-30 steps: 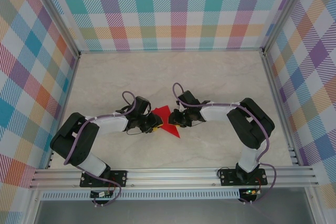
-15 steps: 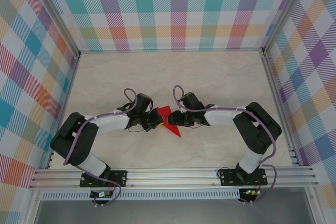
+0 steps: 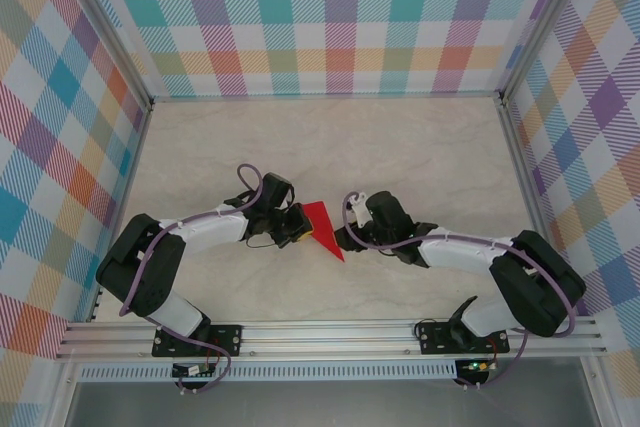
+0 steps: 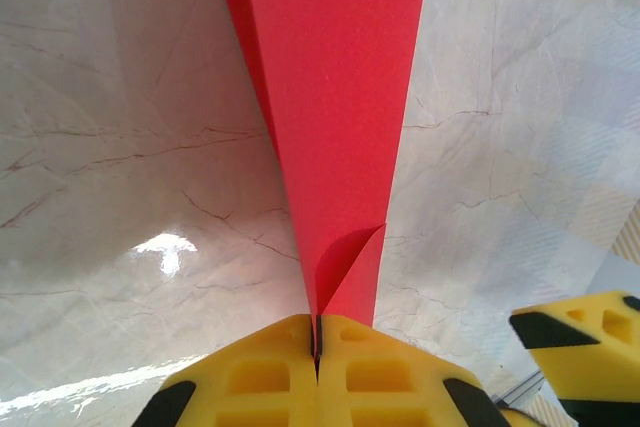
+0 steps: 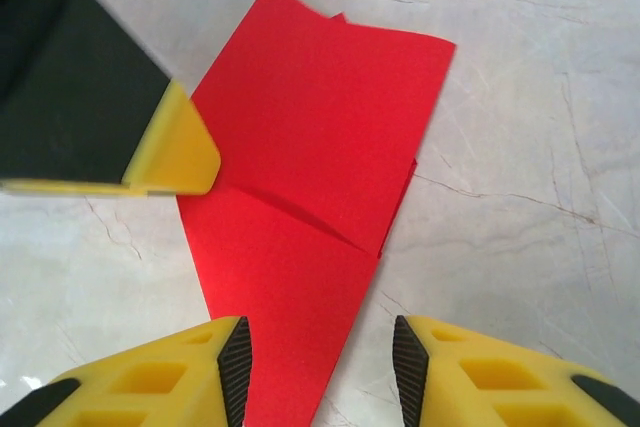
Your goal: Fold a paper plane with a square sheet of paper (pick it up from the middle)
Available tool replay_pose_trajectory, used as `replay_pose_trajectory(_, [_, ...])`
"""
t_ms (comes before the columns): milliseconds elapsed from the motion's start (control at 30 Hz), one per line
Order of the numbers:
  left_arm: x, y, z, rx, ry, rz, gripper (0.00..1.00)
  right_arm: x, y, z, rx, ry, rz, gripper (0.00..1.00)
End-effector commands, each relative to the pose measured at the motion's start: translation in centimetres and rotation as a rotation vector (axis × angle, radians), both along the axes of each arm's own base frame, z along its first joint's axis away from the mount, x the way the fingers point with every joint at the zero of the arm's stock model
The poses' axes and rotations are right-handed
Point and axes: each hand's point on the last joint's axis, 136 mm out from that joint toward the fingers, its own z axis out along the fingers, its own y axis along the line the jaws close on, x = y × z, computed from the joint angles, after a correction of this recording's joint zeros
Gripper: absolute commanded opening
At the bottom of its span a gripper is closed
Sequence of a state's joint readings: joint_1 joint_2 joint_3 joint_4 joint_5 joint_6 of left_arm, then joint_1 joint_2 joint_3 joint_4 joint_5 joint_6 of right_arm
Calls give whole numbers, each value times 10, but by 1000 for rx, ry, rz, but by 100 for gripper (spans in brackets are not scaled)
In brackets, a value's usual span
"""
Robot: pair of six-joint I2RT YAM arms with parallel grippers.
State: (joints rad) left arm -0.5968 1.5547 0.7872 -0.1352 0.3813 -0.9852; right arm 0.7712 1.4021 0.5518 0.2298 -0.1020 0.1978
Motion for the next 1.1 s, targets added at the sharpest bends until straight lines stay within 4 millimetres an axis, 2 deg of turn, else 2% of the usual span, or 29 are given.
replay_pose_trajectory(0, [-2,-6,9,-2,6,-1,3,0,14,15,-5,-199,102,44])
replay_pose_trajectory(100, [-1,-6,10,-1,5,1,3,-6,25,10,-35,-232,153,46])
replay_pose_trajectory(467, [-2,-6,12,0,6,1,3,-7,54,-13,-136,-282,176,45])
replay_pose_trajectory(700, [-1,-7,12,-2,7,4,3,-1,63,-19,-152,-300,168,36])
replay_pose_trajectory(1067, [0,-3,22,18,-14,-1,5,2,60,-31,-165,-291,143,16])
